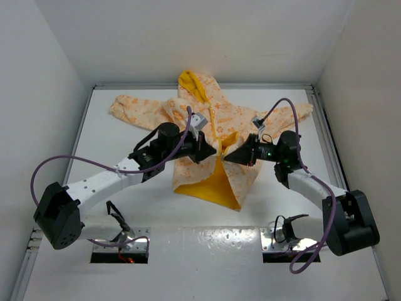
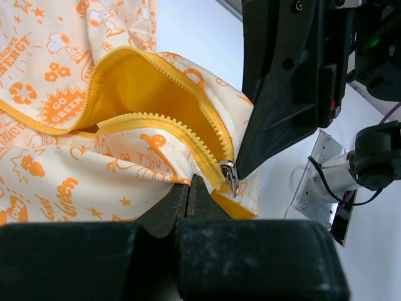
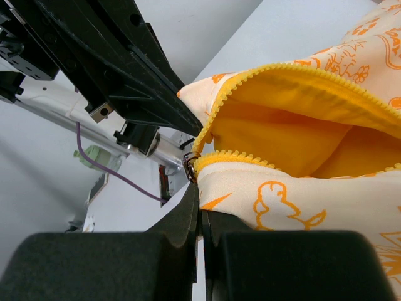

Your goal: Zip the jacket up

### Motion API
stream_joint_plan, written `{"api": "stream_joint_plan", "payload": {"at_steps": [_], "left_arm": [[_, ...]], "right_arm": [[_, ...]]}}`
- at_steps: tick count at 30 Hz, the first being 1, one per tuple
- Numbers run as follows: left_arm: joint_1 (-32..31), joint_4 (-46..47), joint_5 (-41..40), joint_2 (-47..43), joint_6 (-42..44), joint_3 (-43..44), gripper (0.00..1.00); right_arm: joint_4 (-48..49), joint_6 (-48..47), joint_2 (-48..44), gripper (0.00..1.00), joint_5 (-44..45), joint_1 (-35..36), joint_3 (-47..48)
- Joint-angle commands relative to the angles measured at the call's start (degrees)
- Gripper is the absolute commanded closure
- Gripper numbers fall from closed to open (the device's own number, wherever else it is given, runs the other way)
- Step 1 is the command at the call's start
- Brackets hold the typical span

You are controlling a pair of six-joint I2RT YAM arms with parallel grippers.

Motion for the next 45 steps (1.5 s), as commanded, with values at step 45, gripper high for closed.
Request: {"api": "stream_joint_plan", "payload": {"at_steps": [45], "left_arm": [[-0.7,2.6,-1.2,-0.5,-0.2,1.4,1.0]], "right_arm": [[4.1,-0.8,-0.3,1.0,0.7,0.0,2.1]]}}
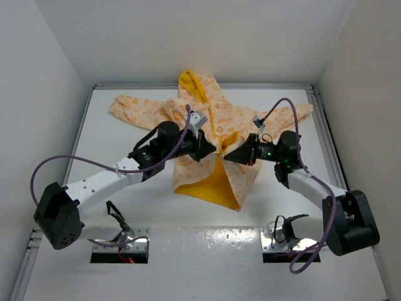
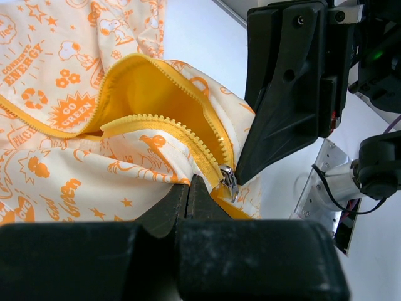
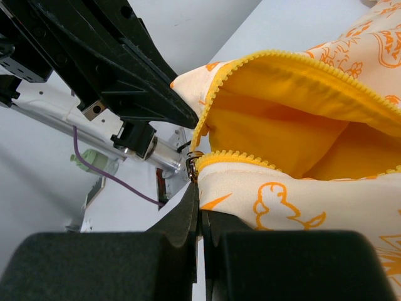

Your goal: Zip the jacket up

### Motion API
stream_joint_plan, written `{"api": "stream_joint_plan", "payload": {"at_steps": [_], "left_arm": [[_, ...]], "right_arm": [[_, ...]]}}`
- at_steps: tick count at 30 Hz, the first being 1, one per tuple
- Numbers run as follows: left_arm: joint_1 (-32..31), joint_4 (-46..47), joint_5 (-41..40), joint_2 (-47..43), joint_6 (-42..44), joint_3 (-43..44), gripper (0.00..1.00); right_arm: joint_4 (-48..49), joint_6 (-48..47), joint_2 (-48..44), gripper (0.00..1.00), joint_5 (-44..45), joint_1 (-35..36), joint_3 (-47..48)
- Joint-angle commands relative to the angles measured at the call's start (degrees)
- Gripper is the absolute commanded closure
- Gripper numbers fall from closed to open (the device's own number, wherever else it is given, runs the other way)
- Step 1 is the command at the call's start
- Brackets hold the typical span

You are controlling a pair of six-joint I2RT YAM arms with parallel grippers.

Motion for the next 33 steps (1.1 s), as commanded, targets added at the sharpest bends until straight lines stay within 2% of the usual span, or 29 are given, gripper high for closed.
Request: {"api": "stream_joint_plan", "payload": {"at_steps": [1,19,33], "left_arm": [[-0.7,2.9,0.8,0.1,-0.1,0.4,1.0],[-1.7,3.4,1.8,0.6,-0.6,-0.1,1.0],[-2.3,2.2,1.3,-2.7,4.7,-1.8,1.0]], "right_arm": [[4.2,-0.8,-0.2,1.0,-0.3,0.0,2.0],[4.2,-0.5,0.0,1.0,0.1,0.1,2.1],[2.5,-0.7,-0.4,1.0,0.7,0.0,1.9]]}}
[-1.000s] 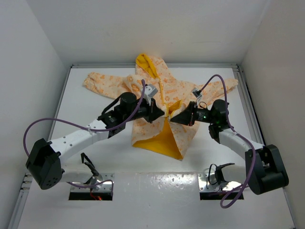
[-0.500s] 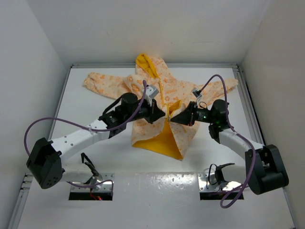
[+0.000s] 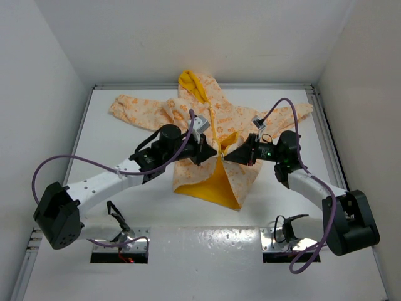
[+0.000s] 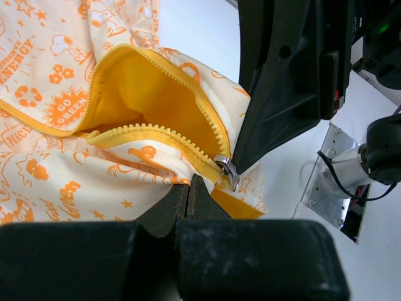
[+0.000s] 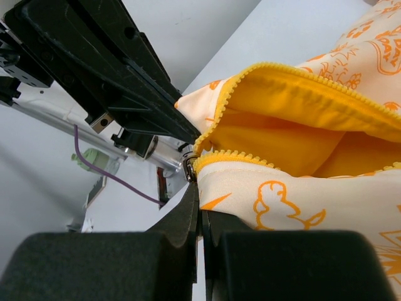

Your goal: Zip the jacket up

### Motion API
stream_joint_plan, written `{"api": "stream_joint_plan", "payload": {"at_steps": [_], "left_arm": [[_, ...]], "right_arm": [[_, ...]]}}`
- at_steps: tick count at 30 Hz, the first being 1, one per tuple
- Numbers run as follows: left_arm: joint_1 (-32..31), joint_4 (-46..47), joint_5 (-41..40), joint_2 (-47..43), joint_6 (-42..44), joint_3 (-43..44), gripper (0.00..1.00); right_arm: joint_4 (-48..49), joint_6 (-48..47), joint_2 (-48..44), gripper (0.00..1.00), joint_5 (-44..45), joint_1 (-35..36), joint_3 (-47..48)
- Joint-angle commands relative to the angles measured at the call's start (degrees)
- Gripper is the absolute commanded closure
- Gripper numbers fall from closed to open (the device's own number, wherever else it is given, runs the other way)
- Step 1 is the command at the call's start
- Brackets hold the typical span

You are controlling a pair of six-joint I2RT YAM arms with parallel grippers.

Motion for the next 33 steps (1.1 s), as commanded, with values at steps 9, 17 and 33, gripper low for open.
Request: {"api": "stream_joint_plan", "payload": {"at_steps": [9,17,33], "left_arm": [[-2.7,1.7,0.5,-3.8,5.4,-0.8,1.0],[-5.7,1.7,-1.9,-4.4,9.0,-1.4,1.0],[-8.6,0.5,-8.1,-5.5,15.7,-1.4,1.0]], "right_arm": [[1.4,-0.5,-0.1,1.0,1.0,0.1,1.5],[1.7,0.8,-0.2,1.0,1.4,0.0,2.0],[-2.7,-2.3,-1.2,1.0,-3.3,0.5,1.8]]}}
